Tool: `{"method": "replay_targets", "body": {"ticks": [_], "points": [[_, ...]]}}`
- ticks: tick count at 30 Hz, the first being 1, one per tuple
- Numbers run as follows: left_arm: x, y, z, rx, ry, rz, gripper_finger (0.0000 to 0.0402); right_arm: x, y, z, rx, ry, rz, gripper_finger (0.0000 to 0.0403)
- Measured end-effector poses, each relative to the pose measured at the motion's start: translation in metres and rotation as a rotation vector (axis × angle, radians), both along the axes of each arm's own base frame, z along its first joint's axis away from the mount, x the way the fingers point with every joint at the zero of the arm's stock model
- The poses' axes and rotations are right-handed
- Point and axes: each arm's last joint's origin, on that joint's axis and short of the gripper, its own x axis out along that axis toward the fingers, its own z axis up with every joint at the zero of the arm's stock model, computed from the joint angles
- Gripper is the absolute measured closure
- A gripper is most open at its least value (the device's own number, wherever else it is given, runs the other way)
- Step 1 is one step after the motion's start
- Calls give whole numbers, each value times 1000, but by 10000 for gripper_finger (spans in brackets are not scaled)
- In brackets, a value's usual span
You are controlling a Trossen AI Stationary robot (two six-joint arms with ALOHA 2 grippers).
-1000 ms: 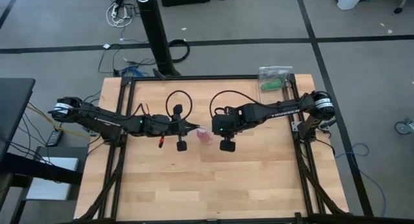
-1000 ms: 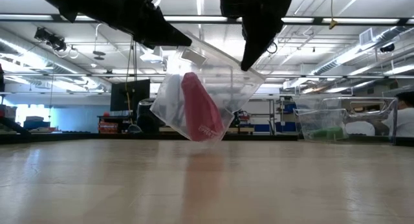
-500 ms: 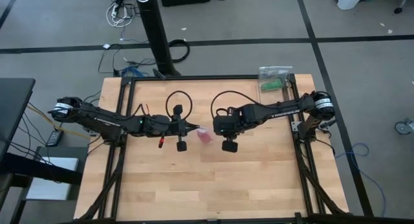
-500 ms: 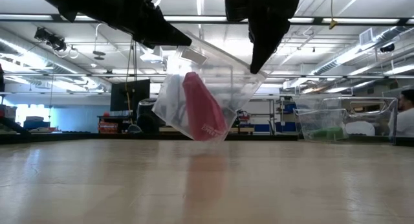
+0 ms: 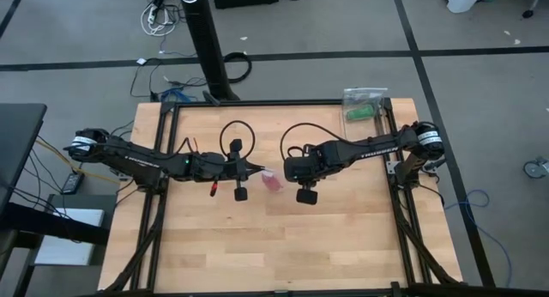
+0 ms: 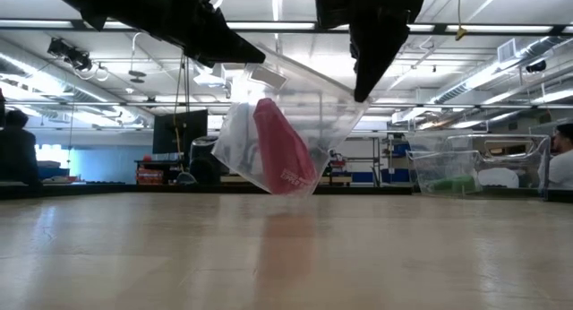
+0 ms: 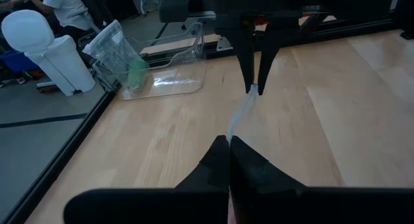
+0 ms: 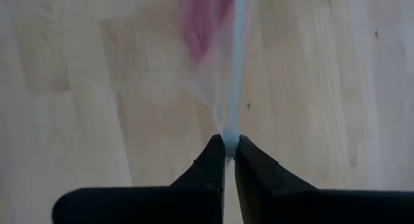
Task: Roll bandage
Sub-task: Close the transparent zip bag, then put the transparent zip bag into the transparent bin
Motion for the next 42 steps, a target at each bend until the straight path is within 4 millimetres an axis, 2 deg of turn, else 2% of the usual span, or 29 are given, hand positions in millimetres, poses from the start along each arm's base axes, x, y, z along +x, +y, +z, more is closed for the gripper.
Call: {"method": "replay_targets", "body": {"ticks": [4,7,11,16,22,27,30,32,36,42], "points": [[0,0,0,-2,0,-5,400,-2,5,0,2,13,-2,362],[0,0,2,-4,-12,-3,400,-8,10,-4,3,75,12,324],[0,0,1,-5,-5,-5,400,-18,11,4,-67,84,-47,271],[0,-1,2,-13,-14,-26,400,-9,13,21,-58,-129,-45,225],[1,-2,4,-24,-41,-51,400,5,4,30,-80,-275,18,213],[2,-2,6,-29,-58,-65,400,13,-8,32,-92,-330,20,226],[2,-2,6,-28,-63,-64,400,15,-10,33,-60,-340,49,251],[2,-2,7,-28,-75,-60,400,15,-9,33,-56,-340,56,285],[2,0,7,-13,-79,2,400,14,-9,30,-55,-327,73,384],[2,2,6,-28,-77,73,387,11,-10,30,-105,-300,63,397]]}}
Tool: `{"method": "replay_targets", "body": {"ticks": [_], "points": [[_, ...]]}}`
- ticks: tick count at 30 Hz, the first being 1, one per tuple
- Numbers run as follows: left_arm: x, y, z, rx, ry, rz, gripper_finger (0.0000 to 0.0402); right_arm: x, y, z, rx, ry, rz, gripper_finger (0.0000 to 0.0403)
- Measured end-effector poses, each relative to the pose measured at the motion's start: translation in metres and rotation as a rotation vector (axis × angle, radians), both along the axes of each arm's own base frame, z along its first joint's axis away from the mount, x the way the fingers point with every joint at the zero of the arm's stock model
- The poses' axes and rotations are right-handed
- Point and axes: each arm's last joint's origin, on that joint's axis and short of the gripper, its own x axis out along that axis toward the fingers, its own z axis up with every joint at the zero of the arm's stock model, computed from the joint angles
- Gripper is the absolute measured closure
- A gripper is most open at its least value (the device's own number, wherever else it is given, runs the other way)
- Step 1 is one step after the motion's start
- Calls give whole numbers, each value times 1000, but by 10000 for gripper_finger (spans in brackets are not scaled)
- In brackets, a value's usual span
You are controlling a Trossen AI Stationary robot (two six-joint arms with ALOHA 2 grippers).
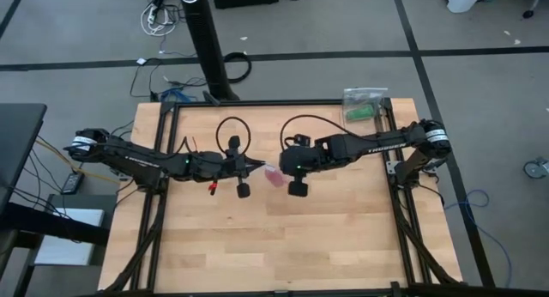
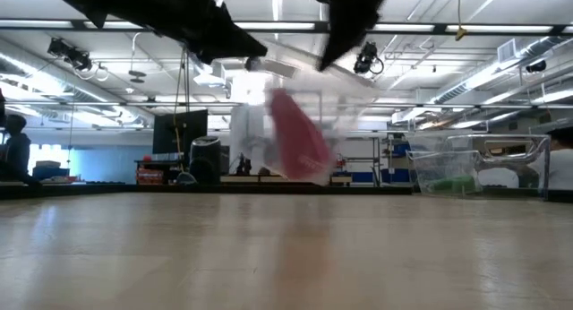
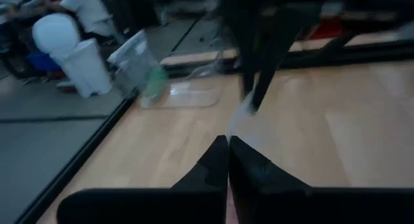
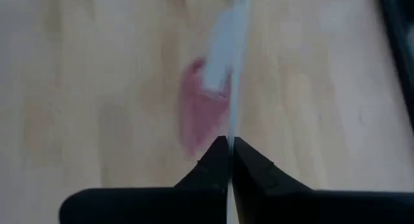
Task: Roll bandage
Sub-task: Put the transparent zip bag into the transparent bin
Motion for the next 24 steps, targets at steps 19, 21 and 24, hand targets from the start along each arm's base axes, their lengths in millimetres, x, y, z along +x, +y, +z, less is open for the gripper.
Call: {"method": "replay_targets", "body": {"ticks": [19,21,24], "points": [[-3,2,-8,-49,68,74,269,-106,-68,65,-337,215,-168,402],[-3,2,-9,-49,75,74,269,-116,-77,68,-371,265,-173,402],[-3,2,-9,-49,74,73,268,-131,-89,71,-421,337,-197,402]]}}
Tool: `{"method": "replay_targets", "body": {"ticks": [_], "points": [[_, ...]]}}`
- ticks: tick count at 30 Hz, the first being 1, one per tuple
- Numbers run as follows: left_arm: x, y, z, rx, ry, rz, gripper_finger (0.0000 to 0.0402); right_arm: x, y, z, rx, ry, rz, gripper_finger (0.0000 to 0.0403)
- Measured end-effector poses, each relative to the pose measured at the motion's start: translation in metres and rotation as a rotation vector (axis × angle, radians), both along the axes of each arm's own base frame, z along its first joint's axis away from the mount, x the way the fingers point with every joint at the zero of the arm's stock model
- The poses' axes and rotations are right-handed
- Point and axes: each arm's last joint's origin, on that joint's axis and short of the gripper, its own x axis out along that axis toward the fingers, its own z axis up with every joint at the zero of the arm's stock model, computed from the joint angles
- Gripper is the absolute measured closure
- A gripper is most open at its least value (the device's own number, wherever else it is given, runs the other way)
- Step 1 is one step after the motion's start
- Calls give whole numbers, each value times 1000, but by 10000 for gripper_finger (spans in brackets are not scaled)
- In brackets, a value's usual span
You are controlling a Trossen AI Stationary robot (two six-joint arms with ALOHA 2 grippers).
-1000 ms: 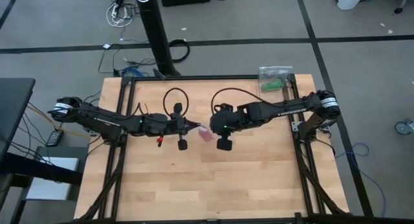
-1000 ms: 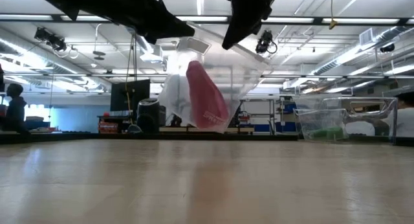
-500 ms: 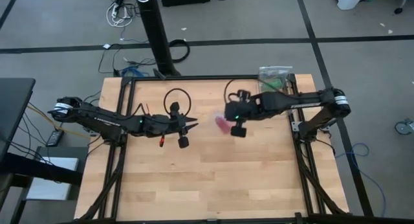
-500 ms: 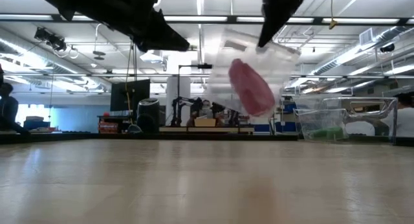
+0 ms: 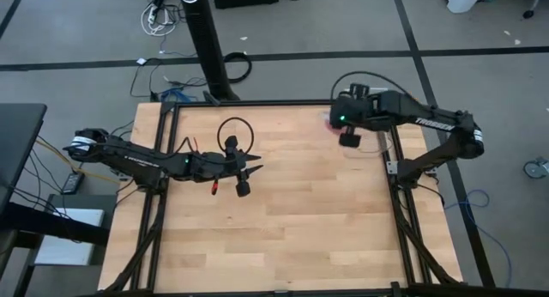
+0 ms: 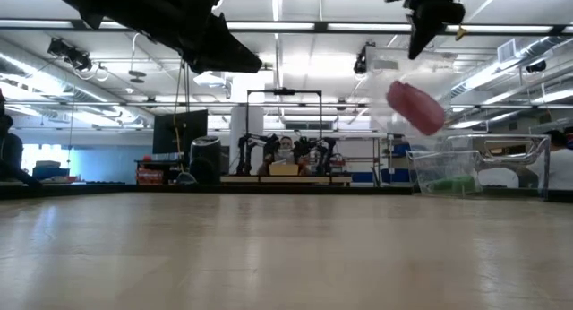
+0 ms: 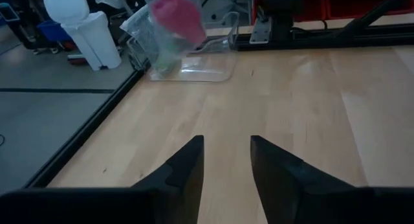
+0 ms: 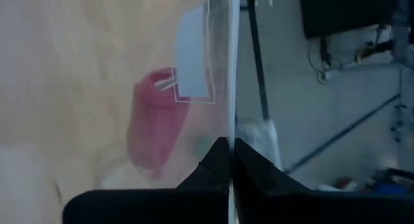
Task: Roll bandage
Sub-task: Put the transparent zip bag into the transparent bin
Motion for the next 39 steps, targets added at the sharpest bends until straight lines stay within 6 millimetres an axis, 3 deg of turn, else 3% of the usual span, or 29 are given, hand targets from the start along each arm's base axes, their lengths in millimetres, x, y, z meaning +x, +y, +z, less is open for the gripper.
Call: {"method": "replay_targets", "body": {"ticks": [10,16,21,34,39], "points": [[0,0,-1,0,12,-3,268,-44,-27,14,-72,160,-36,403],[-1,0,-3,-18,27,3,268,-56,-39,12,-57,220,-63,403],[-1,0,-3,-38,20,8,268,-60,-50,-15,-14,317,-65,403],[-1,0,-3,-39,19,9,268,-87,-75,-97,-41,265,-31,403],[-1,0,-3,-39,18,9,268,-91,-87,-114,-65,242,-26,403]]}}
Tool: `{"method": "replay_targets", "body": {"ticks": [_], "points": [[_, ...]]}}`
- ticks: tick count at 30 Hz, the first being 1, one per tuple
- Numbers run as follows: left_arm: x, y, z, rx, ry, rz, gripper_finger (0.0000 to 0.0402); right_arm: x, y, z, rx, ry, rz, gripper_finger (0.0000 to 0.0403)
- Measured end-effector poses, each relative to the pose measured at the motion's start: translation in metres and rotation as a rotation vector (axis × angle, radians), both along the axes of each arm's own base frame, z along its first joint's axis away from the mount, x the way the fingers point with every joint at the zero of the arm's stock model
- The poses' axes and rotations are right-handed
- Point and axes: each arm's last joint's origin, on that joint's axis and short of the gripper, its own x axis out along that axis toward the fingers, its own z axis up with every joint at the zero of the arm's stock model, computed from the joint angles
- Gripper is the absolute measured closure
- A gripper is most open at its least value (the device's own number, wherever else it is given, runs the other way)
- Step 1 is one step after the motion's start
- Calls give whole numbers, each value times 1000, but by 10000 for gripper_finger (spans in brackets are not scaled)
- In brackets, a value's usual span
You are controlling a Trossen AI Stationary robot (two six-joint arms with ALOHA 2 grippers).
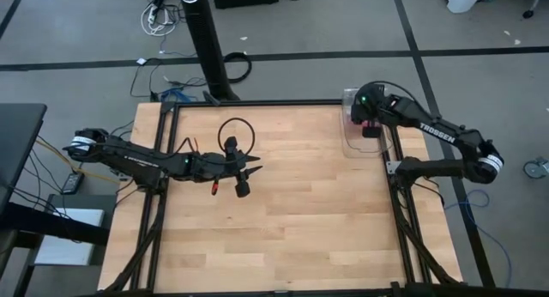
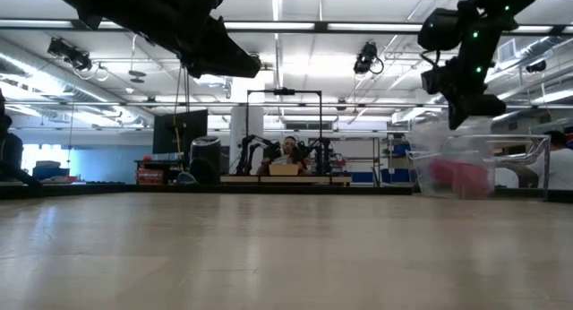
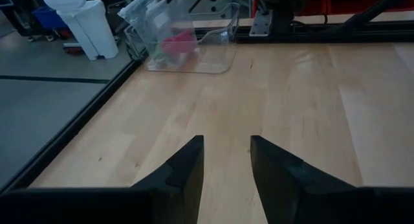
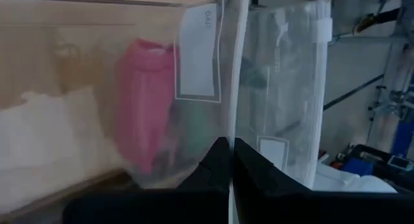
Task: Roll bandage
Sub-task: Put the transparent zip bag into the transparent bin, then return to Home Position
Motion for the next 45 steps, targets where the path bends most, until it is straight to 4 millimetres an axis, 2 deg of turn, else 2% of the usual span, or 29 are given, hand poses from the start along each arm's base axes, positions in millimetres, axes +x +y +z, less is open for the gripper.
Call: {"method": "replay_targets", "body": {"ticks": [6,14,21,28,32,36,38,42,45], "points": [[0,0,0,1,3,0,268,-7,-11,-11,-22,-40,-35,398],[0,-1,-1,-43,1,-35,278,-8,-14,-11,-22,-97,-81,350],[1,-2,0,-59,-5,-89,315,-8,-13,11,-114,-191,-82,302],[4,-2,6,-75,-65,-206,343,-10,0,42,-185,-381,-101,274],[0,4,19,-110,-136,-313,364,-11,14,50,-73,-578,-61,294],[-9,12,34,-96,-191,-374,393,-5,25,55,101,-789,35,369],[-14,16,40,-79,-216,-385,395,2,29,58,164,-869,99,393],[-21,19,45,-23,-209,-392,394,21,41,61,234,-965,208,399],[-33,19,48,27,-205,-402,394,37,54,51,264,-1013,310,400]]}}
